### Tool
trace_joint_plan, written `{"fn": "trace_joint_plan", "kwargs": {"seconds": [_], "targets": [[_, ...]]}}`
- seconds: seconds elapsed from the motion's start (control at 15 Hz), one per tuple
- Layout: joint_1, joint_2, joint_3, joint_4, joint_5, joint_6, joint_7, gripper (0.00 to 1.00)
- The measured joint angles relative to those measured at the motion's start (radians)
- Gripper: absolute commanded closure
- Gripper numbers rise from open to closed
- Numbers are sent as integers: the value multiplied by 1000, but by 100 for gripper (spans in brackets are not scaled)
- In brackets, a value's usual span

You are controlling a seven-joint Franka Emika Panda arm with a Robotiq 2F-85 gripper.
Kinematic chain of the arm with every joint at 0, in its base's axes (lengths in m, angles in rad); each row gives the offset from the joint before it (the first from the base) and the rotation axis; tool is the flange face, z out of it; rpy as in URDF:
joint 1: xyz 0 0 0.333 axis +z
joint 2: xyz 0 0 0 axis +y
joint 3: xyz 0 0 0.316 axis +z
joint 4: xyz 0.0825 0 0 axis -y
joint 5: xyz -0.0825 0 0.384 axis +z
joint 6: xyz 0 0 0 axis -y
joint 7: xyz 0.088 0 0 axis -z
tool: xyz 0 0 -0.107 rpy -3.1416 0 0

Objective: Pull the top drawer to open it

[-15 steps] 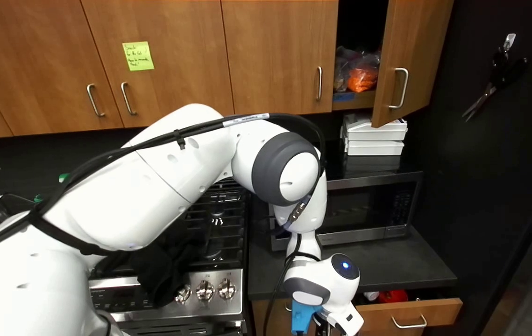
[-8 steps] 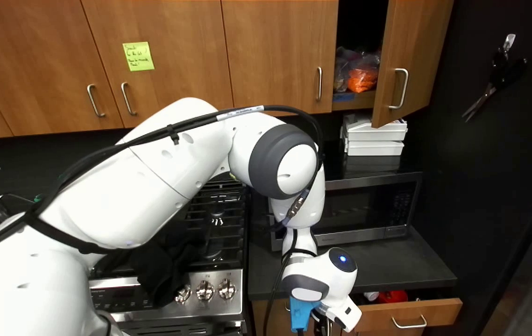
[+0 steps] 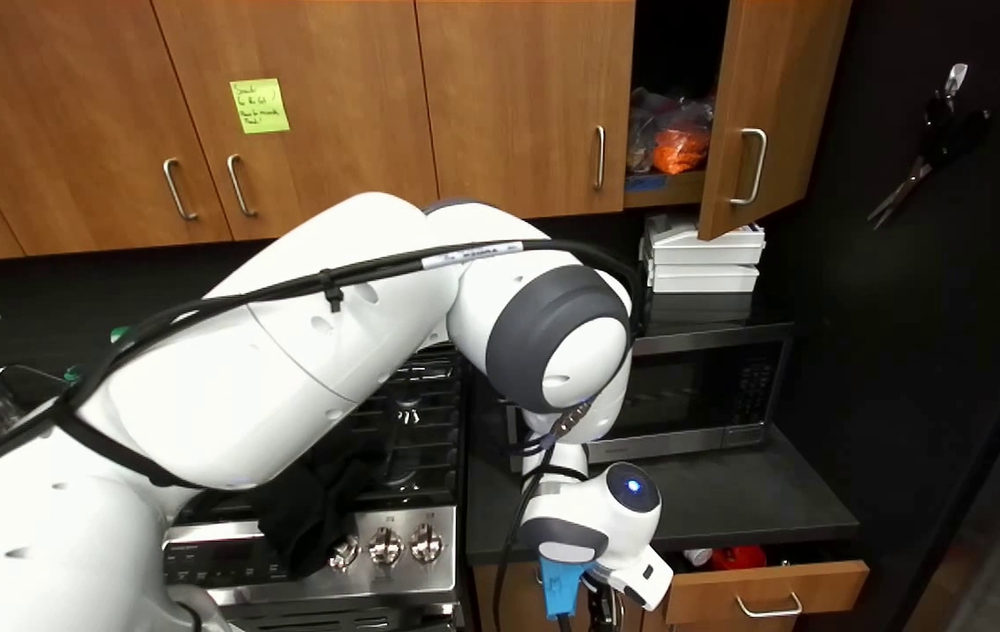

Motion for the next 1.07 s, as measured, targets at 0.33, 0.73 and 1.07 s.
{"fn": "trace_joint_plan", "kwargs": {"seconds": [0.33, 0.73, 1.07], "targets": [[-128, 33, 83, -6, -124, 24, 24, 0], [-267, 122, 172, 18, -212, 29, 54, 0], [-422, 221, 258, 61, -289, 31, 53, 0]]}}
